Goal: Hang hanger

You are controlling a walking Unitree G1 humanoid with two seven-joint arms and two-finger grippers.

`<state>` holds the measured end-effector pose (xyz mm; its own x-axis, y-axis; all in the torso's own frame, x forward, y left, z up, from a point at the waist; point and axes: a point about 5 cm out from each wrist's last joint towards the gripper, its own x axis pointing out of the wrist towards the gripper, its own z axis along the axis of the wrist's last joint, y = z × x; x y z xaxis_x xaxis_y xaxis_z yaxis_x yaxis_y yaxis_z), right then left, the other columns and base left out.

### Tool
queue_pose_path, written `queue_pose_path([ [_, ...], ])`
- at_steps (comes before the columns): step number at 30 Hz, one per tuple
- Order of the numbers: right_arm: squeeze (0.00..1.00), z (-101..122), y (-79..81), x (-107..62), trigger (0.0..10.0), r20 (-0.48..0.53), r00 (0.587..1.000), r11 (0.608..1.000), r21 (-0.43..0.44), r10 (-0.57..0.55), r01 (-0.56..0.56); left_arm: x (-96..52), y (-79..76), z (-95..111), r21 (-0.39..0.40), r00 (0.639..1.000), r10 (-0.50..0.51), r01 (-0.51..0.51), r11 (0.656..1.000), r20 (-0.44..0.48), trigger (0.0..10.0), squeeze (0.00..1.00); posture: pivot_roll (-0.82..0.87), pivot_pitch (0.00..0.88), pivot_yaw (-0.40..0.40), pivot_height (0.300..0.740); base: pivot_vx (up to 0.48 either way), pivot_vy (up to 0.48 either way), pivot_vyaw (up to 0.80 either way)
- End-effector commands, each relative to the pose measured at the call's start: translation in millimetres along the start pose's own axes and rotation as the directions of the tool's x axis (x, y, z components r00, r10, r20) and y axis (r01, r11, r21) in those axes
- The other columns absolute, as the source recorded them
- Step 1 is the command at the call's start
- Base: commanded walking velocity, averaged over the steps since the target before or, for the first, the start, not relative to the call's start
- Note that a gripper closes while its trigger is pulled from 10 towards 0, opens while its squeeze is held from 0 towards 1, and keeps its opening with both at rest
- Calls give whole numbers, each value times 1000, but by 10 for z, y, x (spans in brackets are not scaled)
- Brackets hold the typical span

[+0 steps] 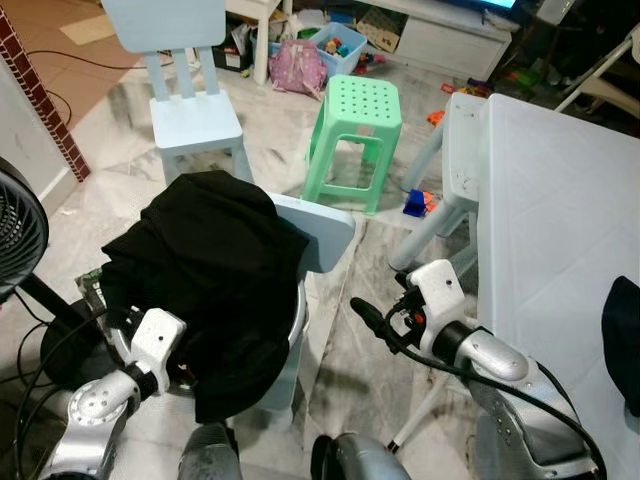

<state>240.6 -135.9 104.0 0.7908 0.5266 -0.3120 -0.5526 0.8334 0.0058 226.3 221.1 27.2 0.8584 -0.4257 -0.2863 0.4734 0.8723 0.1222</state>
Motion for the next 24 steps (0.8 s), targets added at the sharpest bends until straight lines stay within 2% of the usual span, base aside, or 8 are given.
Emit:
queue_pose_path([
  [1,0,-27,-28,-4,10000,-5,1000,1000,-4,-25,25,1,-4,166,23,995,66,-68,997,69,0,0,0,129,-115,740,0,0,0],
  [3,0,-28,-39,2,10000,2,999,999,0,-40,40,13,0,374,17,979,144,-148,989,148,0,0,7,128,-112,740,0,0,0],
  [6,0,-27,-44,11,10000,9,999,999,2,-50,50,20,1,490,18,966,183,-189,982,183,196,0,21,124,-110,740,0,0,0],
  [7,0,-26,-49,23,10000,16,998,998,7,-59,59,27,-11,596,11,953,216,-223,975,212,8863,0,30,122,-109,740,0,0,0],
  [8,0,-26,-49,23,10000,16,998,998,7,-59,59,27,-11,596,11,953,216,-223,975,212,8863,0,30,122,-109,740,0,0,0],
  [9,0,-24,-51,43,10000,24,998,998,11,-66,65,39,-38,700,8,942,243,-252,968,231,10000,0,43,115,-107,740,0,0,0],
  [14,0,20,-101,139,10000,62,991,993,23,-118,116,76,-249,1020,15,925,230,-246,969,301,10000,0,68,100,-96,740,0,0,0],
  [24,0,78,-219,200,10000,120,969,976,49,-216,212,27,-377,1137,-21,935,253,-256,966,249,10000,0,87,92,-86,740,0,0,0],
])
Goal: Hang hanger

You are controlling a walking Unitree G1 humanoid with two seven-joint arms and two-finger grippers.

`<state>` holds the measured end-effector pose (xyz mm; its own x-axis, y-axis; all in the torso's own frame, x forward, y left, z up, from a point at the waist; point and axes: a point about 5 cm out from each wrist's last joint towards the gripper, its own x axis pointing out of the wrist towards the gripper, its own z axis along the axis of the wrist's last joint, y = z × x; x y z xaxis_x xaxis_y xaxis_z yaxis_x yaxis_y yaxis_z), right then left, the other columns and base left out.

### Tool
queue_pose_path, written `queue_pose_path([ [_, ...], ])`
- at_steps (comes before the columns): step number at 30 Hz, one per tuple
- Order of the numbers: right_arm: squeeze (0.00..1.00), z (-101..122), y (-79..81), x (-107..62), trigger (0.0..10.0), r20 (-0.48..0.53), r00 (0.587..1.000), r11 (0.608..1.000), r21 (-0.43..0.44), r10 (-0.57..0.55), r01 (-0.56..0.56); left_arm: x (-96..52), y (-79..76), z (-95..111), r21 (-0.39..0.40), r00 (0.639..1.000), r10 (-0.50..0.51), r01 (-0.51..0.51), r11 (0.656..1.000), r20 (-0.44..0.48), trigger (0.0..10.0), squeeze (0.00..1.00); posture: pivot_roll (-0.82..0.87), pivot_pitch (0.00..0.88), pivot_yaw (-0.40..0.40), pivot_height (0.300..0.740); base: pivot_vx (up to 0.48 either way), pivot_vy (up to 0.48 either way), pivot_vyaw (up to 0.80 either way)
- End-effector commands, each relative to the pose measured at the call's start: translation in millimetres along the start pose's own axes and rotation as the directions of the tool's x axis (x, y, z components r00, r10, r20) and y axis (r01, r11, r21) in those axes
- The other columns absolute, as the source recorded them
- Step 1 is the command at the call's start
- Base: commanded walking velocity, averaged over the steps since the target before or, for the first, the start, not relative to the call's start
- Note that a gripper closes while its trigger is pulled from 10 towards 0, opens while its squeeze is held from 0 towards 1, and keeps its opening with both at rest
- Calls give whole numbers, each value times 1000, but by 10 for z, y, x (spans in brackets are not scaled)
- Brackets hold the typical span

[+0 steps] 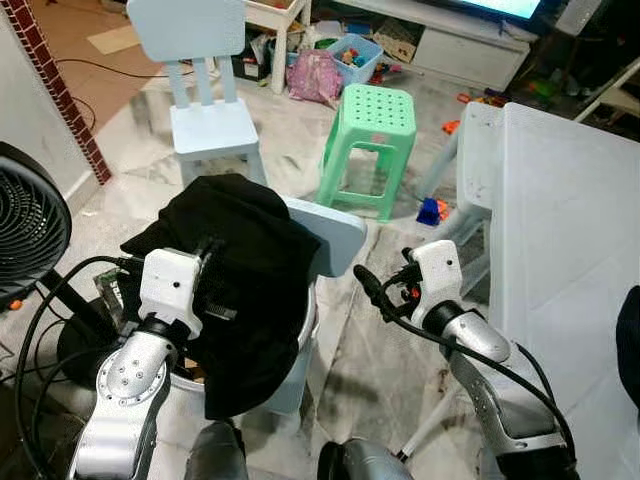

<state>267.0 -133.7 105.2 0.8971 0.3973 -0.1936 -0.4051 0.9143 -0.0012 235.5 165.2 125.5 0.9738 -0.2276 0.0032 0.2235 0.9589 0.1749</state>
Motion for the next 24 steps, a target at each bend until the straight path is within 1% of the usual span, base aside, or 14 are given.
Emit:
queue_pose_path([
  [1,0,-6,-103,5,10000,5,998,998,2,-60,60,-7,-56,56,-13,1000,-11,11,1000,-7,10000,0,87,92,-86,740,0,0,0],
  [4,0,-11,-109,14,10000,8,998,998,6,-68,68,1,-62,77,-32,1000,-12,12,999,-12,10000,0,90,91,-84,740,0,0,0],
  [6,0,-24,-101,17,10000,8,998,998,8,-70,70,6,-81,92,-10,999,-29,29,1000,-12,10000,0,94,89,-82,740,0,0,0],
  [13,0,-17,-89,41,10000,17,997,997,15,-74,74,22,-120,119,-14,999,-50,50,999,-18,10000,0,94,89,-77,740,0,0,0],
  [15,0,-22,-88,42,10000,19,997,997,16,-78,78,19,-123,127,-15,998,-56,56,998,-25,10000,0,94,88,-74,740,0,257,0],
  [24,0,-28,-89,46,10000,24,996,996,13,-83,83,25,-136,132,-10,997,-71,71,997,-41,10000,0,94,90,-70,740,-259,365,0],
])
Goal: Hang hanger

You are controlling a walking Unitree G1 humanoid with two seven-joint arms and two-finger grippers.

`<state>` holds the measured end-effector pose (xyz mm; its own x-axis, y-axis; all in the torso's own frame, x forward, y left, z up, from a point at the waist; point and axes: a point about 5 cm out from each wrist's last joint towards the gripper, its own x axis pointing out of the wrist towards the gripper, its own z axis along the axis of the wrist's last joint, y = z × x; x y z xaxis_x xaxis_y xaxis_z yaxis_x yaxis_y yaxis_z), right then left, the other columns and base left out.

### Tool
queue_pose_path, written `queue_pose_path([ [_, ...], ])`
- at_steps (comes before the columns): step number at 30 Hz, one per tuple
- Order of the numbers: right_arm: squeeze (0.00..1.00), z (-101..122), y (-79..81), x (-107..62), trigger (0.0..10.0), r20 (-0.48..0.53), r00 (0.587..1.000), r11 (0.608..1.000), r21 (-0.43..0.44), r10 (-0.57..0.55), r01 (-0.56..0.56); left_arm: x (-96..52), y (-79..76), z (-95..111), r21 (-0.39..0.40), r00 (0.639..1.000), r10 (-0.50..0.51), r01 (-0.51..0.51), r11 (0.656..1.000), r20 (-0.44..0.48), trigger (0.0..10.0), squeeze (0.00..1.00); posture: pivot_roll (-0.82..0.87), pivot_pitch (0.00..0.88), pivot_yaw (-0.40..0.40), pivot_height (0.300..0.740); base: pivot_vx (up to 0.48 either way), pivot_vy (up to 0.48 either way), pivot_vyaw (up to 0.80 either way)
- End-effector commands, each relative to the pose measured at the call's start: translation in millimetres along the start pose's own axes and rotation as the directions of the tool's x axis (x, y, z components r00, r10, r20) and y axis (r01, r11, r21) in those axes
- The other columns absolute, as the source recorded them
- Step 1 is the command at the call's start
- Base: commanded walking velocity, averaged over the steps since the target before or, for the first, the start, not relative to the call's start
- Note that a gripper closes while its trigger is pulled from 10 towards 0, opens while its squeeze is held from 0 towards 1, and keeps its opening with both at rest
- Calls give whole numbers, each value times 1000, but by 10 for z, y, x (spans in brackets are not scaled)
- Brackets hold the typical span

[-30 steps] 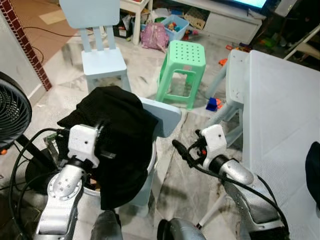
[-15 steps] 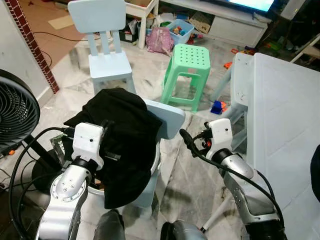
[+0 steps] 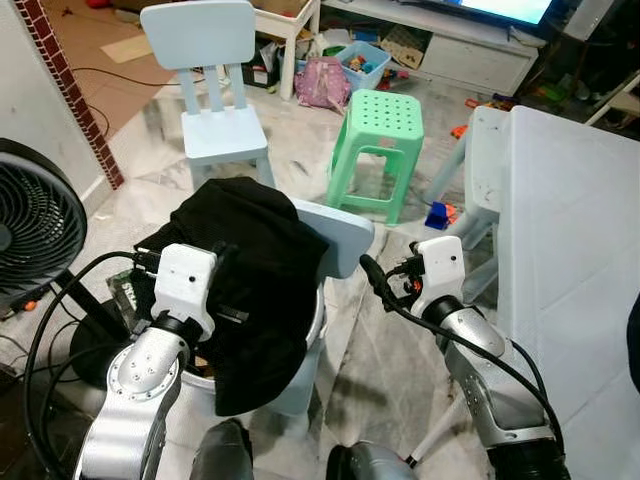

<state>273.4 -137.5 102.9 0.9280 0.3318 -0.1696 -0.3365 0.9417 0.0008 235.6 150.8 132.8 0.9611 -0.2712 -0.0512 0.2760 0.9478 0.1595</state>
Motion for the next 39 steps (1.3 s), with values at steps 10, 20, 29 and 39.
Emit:
queue_pose_path([
  [10,0,-11,-29,5,10000,2,1000,1000,-8,-12,12,-11,-27,36,9,1000,-27,27,1000,0,10000,0,94,85,-68,740,-206,289,0],
  [20,0,-7,-42,3,10000,3,1000,1000,-10,-13,13,18,-34,35,15,1000,-23,23,1000,12,10000,0,86,79,-75,740,0,0,0],
  [29,0,12,-51,5,10000,7,1000,1000,-8,-11,12,59,64,24,-103,999,21,-16,995,43,10000,0,76,63,-85,740,0,0,0],
  [39,0,30,-67,25,10000,9,1000,1000,-3,-7,7,77,73,19,-91,998,38,-33,995,48,10000,0,80,62,-102,740,389,127,0],
])
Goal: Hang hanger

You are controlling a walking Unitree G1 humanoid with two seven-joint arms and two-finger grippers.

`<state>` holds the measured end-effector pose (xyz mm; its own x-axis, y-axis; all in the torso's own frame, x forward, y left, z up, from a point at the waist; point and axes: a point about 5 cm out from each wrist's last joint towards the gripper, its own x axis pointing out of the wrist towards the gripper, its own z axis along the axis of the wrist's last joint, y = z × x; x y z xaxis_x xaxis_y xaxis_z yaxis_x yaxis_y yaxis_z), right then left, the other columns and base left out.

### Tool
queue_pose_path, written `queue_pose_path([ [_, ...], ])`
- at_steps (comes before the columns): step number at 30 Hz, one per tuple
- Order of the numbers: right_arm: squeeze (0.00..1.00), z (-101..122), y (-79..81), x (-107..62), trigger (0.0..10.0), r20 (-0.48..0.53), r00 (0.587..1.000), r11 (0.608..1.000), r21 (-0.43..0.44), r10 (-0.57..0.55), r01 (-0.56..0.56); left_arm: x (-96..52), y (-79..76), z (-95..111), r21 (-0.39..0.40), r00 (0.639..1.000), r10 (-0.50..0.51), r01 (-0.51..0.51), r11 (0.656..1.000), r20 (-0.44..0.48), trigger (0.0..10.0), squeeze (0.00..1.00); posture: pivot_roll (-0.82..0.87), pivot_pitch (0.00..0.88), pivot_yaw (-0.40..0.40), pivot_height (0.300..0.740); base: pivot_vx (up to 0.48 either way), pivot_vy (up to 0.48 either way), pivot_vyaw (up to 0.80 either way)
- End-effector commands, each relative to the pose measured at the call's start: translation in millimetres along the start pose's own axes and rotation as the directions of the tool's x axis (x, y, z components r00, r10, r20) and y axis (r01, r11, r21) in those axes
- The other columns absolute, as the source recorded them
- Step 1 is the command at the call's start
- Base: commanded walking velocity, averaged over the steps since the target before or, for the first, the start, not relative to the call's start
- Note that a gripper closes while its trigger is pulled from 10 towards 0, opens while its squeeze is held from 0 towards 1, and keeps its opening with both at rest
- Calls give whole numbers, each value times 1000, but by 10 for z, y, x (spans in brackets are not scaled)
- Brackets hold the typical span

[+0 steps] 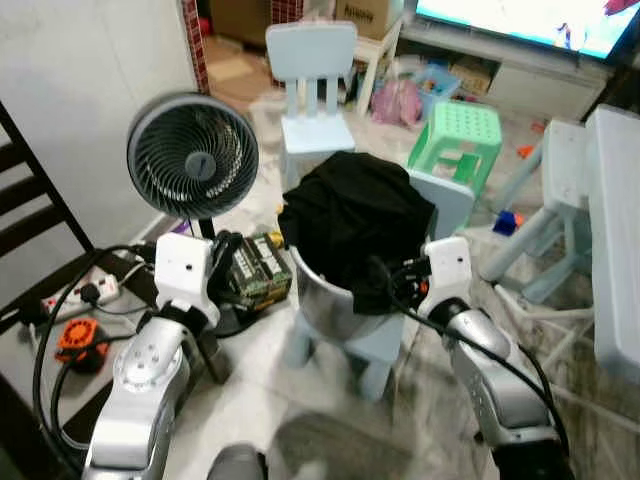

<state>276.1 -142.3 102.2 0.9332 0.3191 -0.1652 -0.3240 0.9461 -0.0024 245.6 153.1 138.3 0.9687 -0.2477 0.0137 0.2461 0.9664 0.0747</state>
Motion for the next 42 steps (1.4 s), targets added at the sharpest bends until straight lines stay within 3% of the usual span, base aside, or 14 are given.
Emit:
queue_pose_path([
  [1,0,38,-16,12,10000,5,1000,1000,-3,7,-7,-15,14,-33,-6,1000,3,-3,1000,-13,10000,0,78,64,-102,740,394,266,0],
  [12,0,7,-94,-122,10000,-5,999,1000,4,-31,31,-11,-65,-109,1,999,-31,31,1000,-43,10000,0,50,80,-96,740,401,140,-447],
  [22,0,-49,-155,-260,10000,-25,997,997,15,-71,71,-31,-33,-231,16,994,-31,33,999,-107,10000,0,51,87,-90,740,0,0,-66],
  [28,0,-50,-152,-275,10000,-26,997,997,18,-75,75,-12,-4,-186,38,994,-77,80,996,-81,10000,0,49,87,-86,740,0,0,-733],
  [42,0,-42,-197,-309,10000,-17,994,994,9,-109,109,-13,-7,-162,32,993,-103,104,994,-54,10000,0,47,85,-84,740,198,0,0],
])
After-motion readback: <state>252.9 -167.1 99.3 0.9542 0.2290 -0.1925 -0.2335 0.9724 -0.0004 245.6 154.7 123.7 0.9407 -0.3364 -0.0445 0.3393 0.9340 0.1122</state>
